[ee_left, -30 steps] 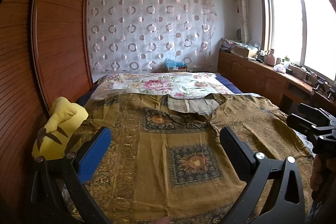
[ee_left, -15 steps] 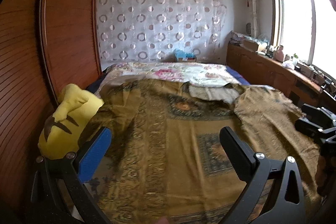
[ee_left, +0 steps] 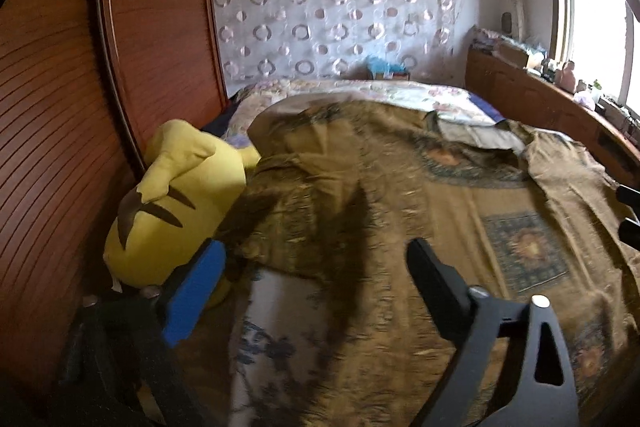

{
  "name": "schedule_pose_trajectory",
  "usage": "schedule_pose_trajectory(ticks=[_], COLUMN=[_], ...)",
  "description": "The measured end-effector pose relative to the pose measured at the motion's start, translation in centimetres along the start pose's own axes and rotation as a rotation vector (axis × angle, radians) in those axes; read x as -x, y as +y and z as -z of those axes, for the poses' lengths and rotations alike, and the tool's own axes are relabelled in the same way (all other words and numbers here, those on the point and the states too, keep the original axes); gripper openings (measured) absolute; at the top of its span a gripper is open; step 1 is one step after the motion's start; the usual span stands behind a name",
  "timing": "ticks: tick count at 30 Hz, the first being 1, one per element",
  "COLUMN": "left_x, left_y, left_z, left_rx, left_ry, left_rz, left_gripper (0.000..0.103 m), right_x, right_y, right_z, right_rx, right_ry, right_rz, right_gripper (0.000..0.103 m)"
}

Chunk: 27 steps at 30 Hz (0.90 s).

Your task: Fold small clothes

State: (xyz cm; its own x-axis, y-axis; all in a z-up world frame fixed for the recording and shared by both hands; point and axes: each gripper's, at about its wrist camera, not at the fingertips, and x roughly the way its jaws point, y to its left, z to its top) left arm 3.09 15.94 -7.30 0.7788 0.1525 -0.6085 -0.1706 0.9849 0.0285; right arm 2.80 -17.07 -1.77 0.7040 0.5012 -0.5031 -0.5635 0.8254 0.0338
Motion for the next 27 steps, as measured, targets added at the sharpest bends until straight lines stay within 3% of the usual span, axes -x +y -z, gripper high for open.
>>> schedule_pose_trajectory(ticks=[8, 13, 17, 23, 27], left_x=[-3.1, -5.4, -7.0, -8.4, -8.2], left_y=[2.5, 3.1, 3.5, 4.4, 4.5], left_z=[-1.7, -1.6, -1.4, -1.3, -1.4], left_rx=[0.011, 0.020, 0.009, 0.017, 0.003], left_ry=[0.086, 0.159, 0.203, 0.234, 0.223], left_rz=[0.018, 0.047, 0.021, 0.084, 0.089], left_gripper=[0.076, 0.059, 0.051, 0.027, 0.005], right_x=[-0.3, -1.1, -2.1, -3.5, -3.8], right_y=[-0.6, 0.1, 0.5, 0.7, 0.7], right_z=[-0.4, -1.1, -1.8, -2.0, -1.7], right_rx=[0.008, 0.034, 0.054, 0.069, 0.071], right_ry=[0.034, 0.051, 0.061, 0.075, 0.089], right_rz=[-0.009, -0.027, -0.047, -0.061, -0.063], right_gripper=[0.103, 0.103, 0.103, 0.103, 0.103])
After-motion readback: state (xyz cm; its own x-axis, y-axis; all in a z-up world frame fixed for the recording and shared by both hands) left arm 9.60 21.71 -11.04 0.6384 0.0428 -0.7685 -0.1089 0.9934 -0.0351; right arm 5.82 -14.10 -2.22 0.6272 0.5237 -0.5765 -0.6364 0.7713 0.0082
